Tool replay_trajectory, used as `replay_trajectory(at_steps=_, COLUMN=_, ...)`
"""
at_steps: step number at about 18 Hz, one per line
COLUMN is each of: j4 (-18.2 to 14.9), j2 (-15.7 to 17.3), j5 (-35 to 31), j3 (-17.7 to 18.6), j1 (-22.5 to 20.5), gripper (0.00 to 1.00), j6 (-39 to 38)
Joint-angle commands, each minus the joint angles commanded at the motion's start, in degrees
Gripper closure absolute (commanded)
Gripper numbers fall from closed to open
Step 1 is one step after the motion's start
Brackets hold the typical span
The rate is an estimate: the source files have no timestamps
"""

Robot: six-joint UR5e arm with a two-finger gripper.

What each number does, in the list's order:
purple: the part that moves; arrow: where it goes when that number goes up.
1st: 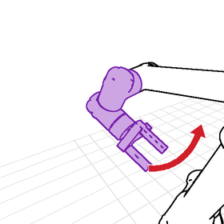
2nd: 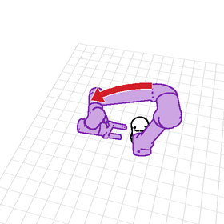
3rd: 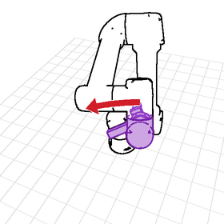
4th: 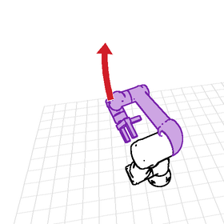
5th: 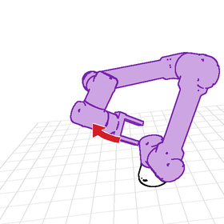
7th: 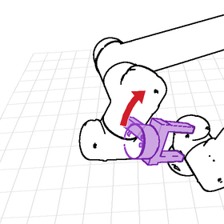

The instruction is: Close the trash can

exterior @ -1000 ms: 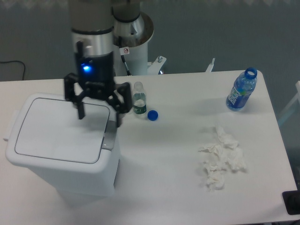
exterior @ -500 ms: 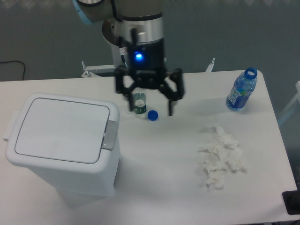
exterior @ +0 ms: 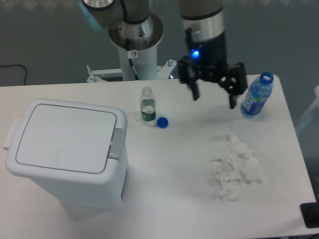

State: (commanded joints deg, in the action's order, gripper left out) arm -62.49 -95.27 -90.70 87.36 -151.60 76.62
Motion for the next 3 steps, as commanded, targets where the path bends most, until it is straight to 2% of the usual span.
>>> replay_trajectory(at_steps=3, j4=0.1, j2=0.3, j5=1.1, j3=1.2, j1=-1.1, gripper=0.0, j6=2.6)
